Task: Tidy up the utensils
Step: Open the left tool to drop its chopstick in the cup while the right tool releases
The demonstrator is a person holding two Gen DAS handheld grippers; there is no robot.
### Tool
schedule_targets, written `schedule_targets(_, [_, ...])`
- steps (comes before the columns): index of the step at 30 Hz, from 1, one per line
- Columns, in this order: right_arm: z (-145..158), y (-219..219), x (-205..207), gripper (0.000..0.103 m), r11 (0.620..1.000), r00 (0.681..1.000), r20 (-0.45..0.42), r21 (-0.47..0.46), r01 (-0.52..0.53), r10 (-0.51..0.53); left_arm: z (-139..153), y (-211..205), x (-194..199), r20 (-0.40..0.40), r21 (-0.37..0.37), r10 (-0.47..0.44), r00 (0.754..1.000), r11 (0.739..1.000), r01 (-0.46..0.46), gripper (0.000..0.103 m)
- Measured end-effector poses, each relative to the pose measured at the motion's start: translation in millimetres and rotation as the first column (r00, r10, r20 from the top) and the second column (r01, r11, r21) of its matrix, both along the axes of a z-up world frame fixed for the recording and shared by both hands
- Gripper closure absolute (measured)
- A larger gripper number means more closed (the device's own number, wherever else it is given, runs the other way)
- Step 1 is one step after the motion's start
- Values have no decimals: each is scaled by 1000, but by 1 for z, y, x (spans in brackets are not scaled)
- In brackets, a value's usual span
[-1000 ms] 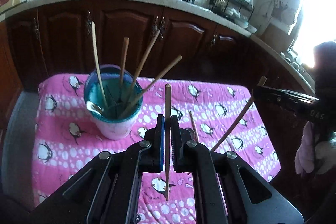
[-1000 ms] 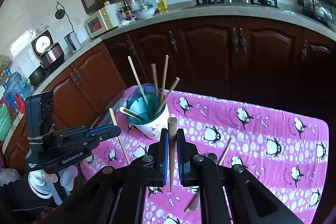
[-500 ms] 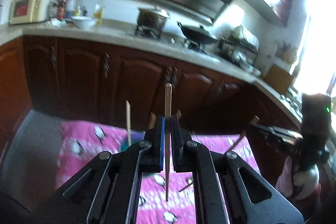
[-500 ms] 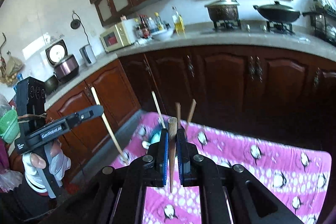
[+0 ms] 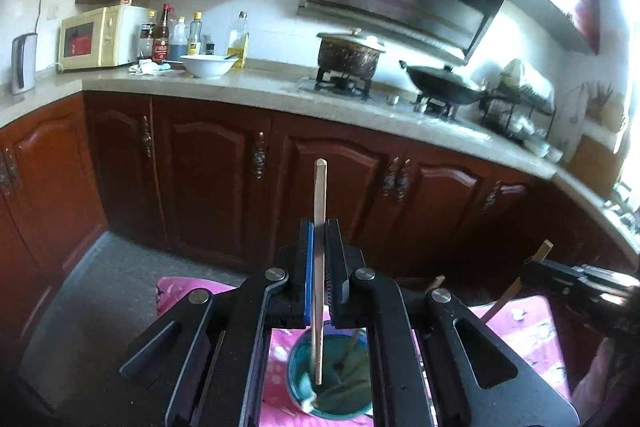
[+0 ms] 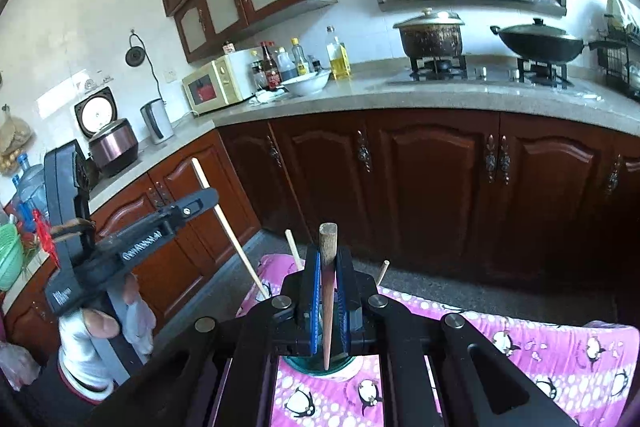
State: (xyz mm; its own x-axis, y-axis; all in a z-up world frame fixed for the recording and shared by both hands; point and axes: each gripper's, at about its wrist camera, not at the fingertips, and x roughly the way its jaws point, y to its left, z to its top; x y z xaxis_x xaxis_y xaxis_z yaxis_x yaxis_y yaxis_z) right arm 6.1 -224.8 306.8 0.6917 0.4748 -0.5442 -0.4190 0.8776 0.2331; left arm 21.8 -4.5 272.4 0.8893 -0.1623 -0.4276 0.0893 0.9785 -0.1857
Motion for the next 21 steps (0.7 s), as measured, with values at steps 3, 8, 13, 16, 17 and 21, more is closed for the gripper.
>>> schedule_targets(3, [-16, 2, 13, 96, 1000, 999, -34, 4, 4, -4, -20, -5, 8, -17, 30, 10, 1000, 1000, -9, 99])
schedule_targets(8, [-40, 6, 25, 96, 1000, 997, -77, -2, -2, 2, -46, -11, 18, -42, 54, 21, 999, 998, -18, 99])
schedule_targets(13, [-62, 6, 33, 96, 1000, 992, -126, -3, -8, 7, -63, -17, 18, -74, 72, 15, 997, 997, -10, 99])
schedule_targets(16, [-77, 6, 37, 96, 1000, 987, -159, -12, -10, 8, -72, -18, 19, -103, 68, 12, 995, 998, -5, 99])
schedule_targets(17, [-82, 7, 39, 96, 1000, 985, -171, -17, -10, 7, -76, -19, 20, -116, 67, 11, 993, 998, -3, 99])
schedule_targets(21, [-99, 5, 46, 96, 1000, 977, -214, -15, -2, -1, -86, -20, 19, -146, 67, 12, 989, 998, -2, 99])
